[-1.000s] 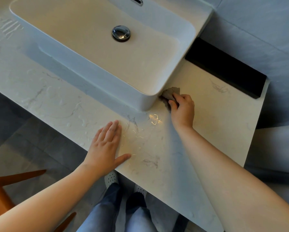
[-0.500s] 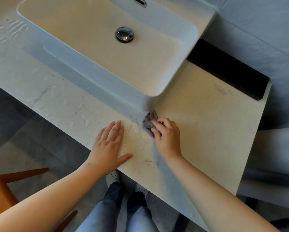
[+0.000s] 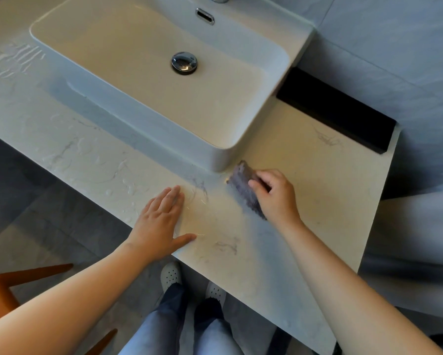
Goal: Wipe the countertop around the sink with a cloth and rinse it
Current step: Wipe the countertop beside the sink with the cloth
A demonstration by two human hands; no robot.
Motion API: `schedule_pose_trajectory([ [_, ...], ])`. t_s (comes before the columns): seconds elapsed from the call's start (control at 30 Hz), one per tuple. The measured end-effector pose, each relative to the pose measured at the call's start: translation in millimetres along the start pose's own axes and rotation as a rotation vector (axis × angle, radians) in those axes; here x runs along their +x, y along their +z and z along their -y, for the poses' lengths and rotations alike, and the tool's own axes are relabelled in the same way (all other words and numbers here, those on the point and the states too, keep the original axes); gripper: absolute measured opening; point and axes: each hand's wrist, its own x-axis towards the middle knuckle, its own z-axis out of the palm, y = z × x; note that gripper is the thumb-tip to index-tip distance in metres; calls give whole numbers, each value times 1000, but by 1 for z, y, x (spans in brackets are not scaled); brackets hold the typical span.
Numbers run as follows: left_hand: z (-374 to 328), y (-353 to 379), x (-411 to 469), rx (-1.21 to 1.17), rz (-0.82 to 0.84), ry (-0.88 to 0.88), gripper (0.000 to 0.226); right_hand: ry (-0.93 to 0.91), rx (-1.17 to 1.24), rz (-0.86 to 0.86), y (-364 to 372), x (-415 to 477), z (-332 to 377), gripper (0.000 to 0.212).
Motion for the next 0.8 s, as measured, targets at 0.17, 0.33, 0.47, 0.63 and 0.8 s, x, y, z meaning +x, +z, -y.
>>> schedule_pose_trajectory([
  [0.17,-6,1,0,-26,-6,-34,110,31,-234,-30,6,8,-13,49],
  [0.33,-4,3,1,10,-2,-25,109,-82,-446,42,28,-8,-26,61],
  [0.47,-6,4,1,-6,-10,-25,109,-58,-469,-50,39,-9,-30,55],
  [0.63,-6,5,0,11,1,-35,110,-67,-323,-66,29,2,-33,31],
  [0.8,-7,4,1,10,8,-34,111,170,157,146,0,20,-19,4],
])
